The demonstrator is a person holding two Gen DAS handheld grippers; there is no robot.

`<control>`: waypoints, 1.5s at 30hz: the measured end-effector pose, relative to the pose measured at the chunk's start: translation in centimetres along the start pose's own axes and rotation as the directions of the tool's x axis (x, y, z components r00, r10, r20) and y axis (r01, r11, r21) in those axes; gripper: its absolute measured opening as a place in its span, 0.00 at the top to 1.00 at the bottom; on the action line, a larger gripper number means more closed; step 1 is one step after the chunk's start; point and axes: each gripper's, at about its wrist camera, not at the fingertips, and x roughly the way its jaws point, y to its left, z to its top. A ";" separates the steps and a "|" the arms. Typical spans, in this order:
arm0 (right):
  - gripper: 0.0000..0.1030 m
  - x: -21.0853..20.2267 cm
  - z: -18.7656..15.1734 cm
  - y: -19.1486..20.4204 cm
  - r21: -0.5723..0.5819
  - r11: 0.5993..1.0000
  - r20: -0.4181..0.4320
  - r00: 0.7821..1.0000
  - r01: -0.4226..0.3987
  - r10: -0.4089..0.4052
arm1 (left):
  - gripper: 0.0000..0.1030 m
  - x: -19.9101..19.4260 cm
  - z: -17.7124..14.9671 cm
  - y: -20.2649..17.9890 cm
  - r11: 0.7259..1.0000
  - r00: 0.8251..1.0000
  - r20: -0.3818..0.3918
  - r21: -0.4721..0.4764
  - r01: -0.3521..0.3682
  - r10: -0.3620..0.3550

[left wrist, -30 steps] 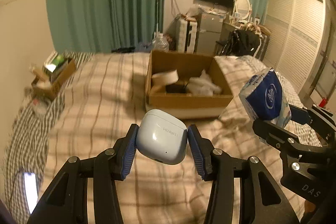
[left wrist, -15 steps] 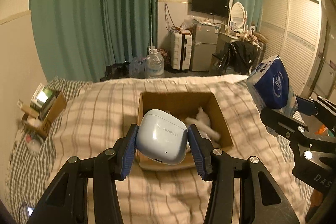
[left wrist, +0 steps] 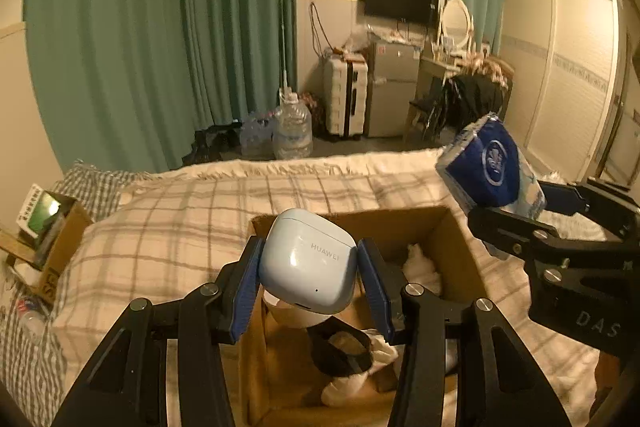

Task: Organize objects

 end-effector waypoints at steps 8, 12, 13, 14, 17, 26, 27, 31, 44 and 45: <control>0.46 7.6 -1.3 -1.4 0.027 1.000 -0.106 0.994 -0.002 0.004 | 0.53 5.6 -2.0 -0.8 0.999 0.996 -0.085 0.036 -0.007 0.010; 0.44 9.5 -2.4 -1.9 0.030 1.000 -0.133 0.991 0.008 -0.004 | 0.53 7.3 -3.1 -0.7 1.000 0.992 -0.128 0.012 0.008 -0.006; 0.44 9.7 -2.5 -2.1 0.043 0.999 -0.134 0.991 0.000 0.006 | 0.53 7.4 -3.2 -0.7 1.000 0.991 -0.131 0.010 0.009 -0.007; 0.41 9.8 -2.6 -2.4 0.062 0.998 -0.133 0.991 -0.008 0.016 | 0.51 7.4 -3.2 -0.6 1.000 0.991 -0.133 0.003 0.010 -0.009; 0.29 9.3 -2.6 -2.7 0.108 0.993 -0.115 0.991 -0.052 0.064 | 0.27 6.9 -3.0 -0.3 0.999 0.992 -0.121 -0.034 0.014 -0.019; 0.11 -1.8 0.1 -3.3 0.155 0.988 0.071 0.997 0.009 -0.021 | 0.05 -2.1 0.4 -0.2 0.999 0.998 0.046 -0.024 -0.033 0.034; 0.09 -3.5 0.6 -3.2 0.157 0.988 0.096 0.995 0.018 -0.033 | 0.03 -3.9 1.0 -0.2 0.999 0.997 0.071 -0.028 -0.033 0.035; 0.00 -11.7 2.3 -2.7 0.155 0.987 0.209 0.975 0.043 -0.075 | 0.00 -11.8 3.7 -0.4 0.999 0.981 0.195 -0.033 -0.016 0.022; 0.00 -30.9 -5.5 1.6 0.119 0.974 0.487 0.844 0.192 -0.226 | 0.00 -28.5 -0.1 1.2 0.998 0.895 0.445 -0.070 0.006 0.026; 0.00 -30.9 -6.6 1.7 0.128 0.975 0.490 0.843 0.181 -0.220 | 0.00 -28.8 -1.2 1.5 0.997 0.891 0.452 -0.083 0.000 0.038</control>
